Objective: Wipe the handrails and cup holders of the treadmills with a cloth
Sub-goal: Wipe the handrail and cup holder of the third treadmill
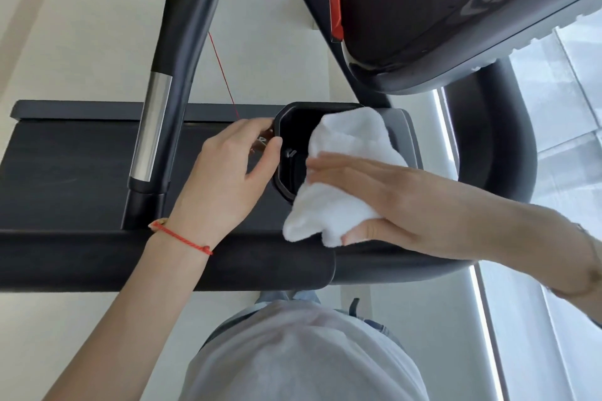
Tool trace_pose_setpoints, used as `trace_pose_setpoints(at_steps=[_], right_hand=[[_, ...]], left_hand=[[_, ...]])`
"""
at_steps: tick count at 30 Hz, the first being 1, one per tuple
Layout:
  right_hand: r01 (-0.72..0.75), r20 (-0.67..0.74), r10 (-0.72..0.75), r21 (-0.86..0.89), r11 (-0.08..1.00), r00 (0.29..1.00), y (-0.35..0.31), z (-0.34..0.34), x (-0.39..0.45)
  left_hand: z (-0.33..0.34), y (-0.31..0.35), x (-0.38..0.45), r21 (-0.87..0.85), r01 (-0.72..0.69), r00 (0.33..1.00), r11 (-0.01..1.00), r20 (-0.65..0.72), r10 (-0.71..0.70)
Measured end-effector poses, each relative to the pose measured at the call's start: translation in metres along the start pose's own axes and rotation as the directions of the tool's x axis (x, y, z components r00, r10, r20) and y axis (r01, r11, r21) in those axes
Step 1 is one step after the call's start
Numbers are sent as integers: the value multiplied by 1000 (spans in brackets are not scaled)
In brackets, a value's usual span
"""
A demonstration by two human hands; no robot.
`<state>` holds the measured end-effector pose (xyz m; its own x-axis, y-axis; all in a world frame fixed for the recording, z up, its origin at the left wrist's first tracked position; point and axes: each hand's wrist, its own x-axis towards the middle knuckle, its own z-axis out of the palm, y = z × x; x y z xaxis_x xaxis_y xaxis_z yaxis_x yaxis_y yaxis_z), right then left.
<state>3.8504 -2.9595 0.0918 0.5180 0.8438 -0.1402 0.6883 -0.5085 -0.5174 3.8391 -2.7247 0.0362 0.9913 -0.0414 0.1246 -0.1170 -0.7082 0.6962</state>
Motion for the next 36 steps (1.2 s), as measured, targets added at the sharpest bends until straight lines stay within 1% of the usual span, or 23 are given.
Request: trace_pose_setpoints(at_steps=[2, 4, 7, 11, 16, 18, 21, 23, 25, 29, 31, 34, 36], right_hand=[[-16, 50, 20, -73, 997, 999, -5, 3, 13], [-66, 89, 77, -116, 991, 993, -11, 6, 29], [-124, 120, 138, -115, 986, 983, -16, 8, 42], [-85, 104, 118, -276, 957, 988, -17, 6, 25], [-64, 165, 137, -387, 920, 977, -14, 0, 17], [-66, 166, 121, -306, 950, 979, -13, 2, 26], [-123, 242, 147, -110, 986, 959, -10, 7, 52], [-146, 269, 154, -51, 988, 951, -10, 8, 59], [-121, 237, 140, -93, 988, 961, -11, 7, 53], [-42, 193, 108, -320, 946, 975, -11, 3, 27], [-20, 186, 100, -390, 920, 978, -8, 2, 18], [-20, 113, 76, -425, 905, 991, -4, 2, 7], [-22, 109, 76, -425, 905, 991, -5, 3, 8]], left_hand=[[0, 1, 0, -2, -5, 1000, 1000, 0, 5], [0, 1, -1, -12, 3, 1000, 1000, 3, -3], [-1, 1, -1, -36, 31, 999, 999, 21, -30], [-3, 1, -1, -36, 28, 999, 999, 21, -28], [-3, -1, -1, -48, 25, 999, 999, 28, -23], [-2, -1, -1, -53, 21, 1000, 998, 24, -20], [-1, -3, -1, -70, 15, 1000, 997, 7, -14], [-1, -3, 0, -87, 17, 1000, 996, 0, -18], [-1, -4, 0, -86, 14, 1000, 996, -3, -14], [0, -5, 0, -61, -7, 1000, 998, -16, 6], [0, -5, 0, -62, 4, 1000, 998, -5, -5], [-2, -5, 0, -64, 23, 1000, 998, 15, -22], [-2, -4, 0, -60, 24, 1000, 998, 18, -23]])
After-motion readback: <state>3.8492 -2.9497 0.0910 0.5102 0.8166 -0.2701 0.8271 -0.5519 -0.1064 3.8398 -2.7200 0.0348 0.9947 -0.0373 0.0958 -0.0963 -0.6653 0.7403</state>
